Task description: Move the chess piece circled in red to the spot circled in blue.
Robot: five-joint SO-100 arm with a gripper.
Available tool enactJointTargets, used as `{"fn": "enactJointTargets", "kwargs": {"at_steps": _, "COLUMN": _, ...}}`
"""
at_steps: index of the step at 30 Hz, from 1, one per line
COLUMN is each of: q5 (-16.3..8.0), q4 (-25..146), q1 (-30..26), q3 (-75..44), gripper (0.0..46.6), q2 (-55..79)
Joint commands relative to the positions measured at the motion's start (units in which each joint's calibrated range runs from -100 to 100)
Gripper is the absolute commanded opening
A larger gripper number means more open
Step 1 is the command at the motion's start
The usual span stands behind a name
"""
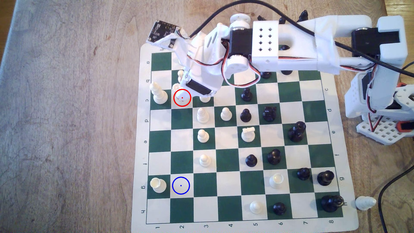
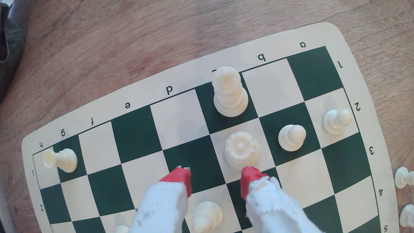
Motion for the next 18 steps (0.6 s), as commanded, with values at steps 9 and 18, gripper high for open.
{"fn": "enactJointTargets", "kwargs": {"at_steps": 9, "q5": 0.6, "q4": -3.9, "q1": 2.1, "q3": -7.9, "gripper": 14.9, "q2": 2.1}}
{"fn": "enactJointTargets", "kwargs": {"at_steps": 18, "q5": 0.8, "q4": -5.2, "q1": 1.9, "q3": -8.5, "gripper": 14.4, "q2": 5.0}}
